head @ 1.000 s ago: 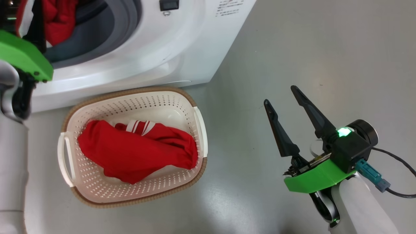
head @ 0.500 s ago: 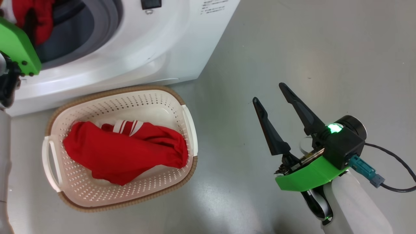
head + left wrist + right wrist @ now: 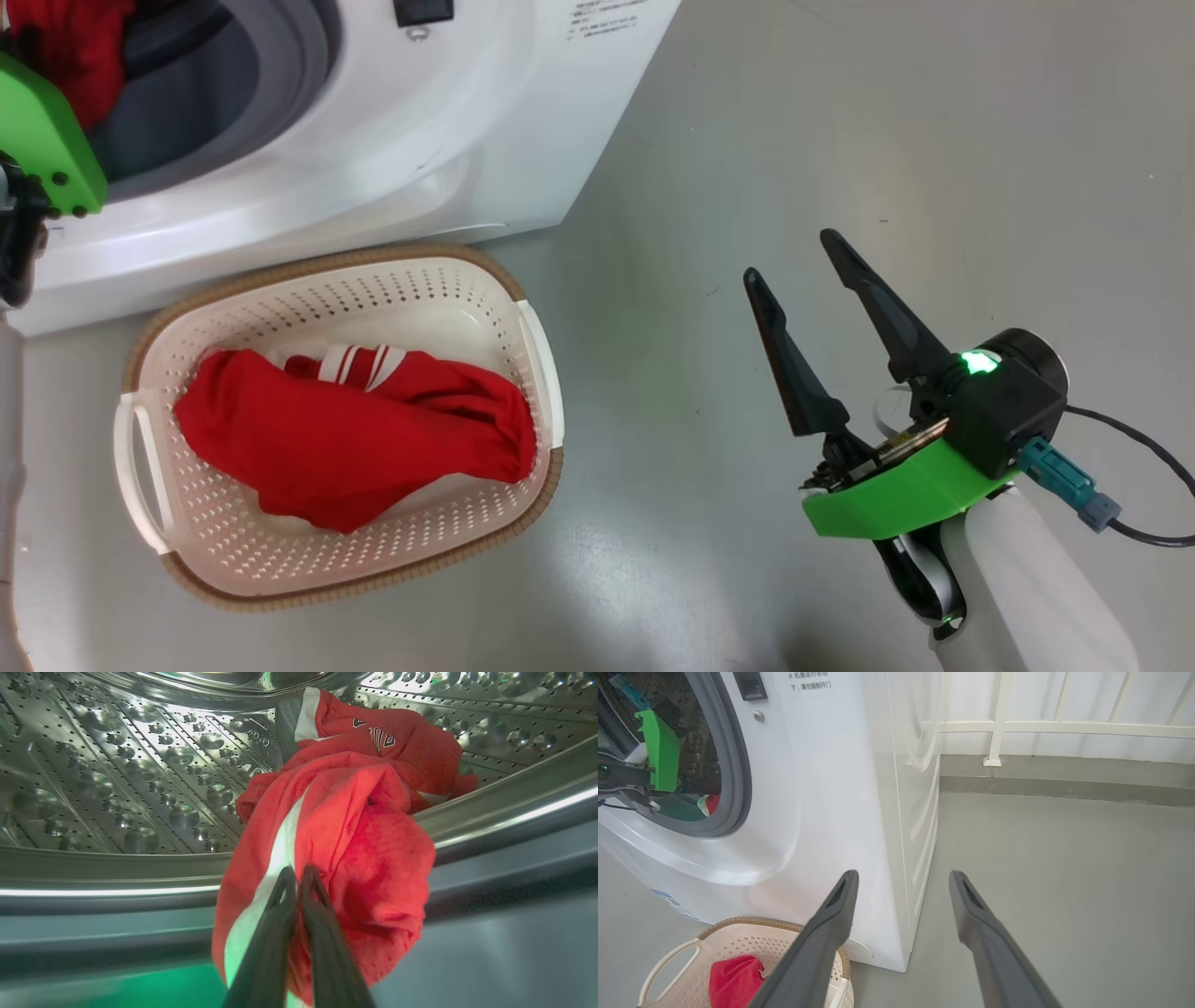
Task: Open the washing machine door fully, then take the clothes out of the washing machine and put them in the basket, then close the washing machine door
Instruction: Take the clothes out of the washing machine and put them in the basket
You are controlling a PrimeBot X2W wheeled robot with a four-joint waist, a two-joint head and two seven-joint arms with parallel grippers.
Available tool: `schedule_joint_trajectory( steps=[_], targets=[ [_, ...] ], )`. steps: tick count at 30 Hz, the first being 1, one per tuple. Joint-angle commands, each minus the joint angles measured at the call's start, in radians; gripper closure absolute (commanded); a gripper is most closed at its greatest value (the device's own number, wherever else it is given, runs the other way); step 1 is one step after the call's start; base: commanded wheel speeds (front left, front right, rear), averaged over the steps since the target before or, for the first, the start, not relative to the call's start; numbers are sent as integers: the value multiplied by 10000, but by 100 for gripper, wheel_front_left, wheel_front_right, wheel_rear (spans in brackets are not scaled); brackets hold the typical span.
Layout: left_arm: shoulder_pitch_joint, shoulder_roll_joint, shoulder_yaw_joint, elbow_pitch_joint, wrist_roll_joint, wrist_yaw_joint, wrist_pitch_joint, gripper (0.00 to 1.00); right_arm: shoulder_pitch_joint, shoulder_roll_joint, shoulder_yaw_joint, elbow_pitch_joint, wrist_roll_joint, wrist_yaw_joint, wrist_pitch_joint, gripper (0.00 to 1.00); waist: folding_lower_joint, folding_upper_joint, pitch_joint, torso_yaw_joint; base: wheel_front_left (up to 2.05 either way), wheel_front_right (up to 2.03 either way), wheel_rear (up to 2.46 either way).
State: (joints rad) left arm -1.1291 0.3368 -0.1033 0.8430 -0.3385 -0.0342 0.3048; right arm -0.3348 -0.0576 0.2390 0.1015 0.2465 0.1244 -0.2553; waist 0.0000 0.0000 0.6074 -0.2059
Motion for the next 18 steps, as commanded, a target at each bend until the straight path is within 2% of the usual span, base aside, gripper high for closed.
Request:
schedule_joint_trajectory(
  steps=[1,7,18],
  targets=[
    [118,495,212,-332,-115,39,-101,100,-23,50,130,-201,116,63,-65,0,0,0,-9,33,0,0,0],
    [302,405,343,-515,-338,-52,-726,100,-41,56,43,-173,135,63,-65,0,0,0,-45,155,0,0,0],
    [1108,48,560,-1152,-685,-363,-3240,100,-47,60,7,-90,129,63,-65,0,0,0,-406,520,0,0,0]
  ],
)
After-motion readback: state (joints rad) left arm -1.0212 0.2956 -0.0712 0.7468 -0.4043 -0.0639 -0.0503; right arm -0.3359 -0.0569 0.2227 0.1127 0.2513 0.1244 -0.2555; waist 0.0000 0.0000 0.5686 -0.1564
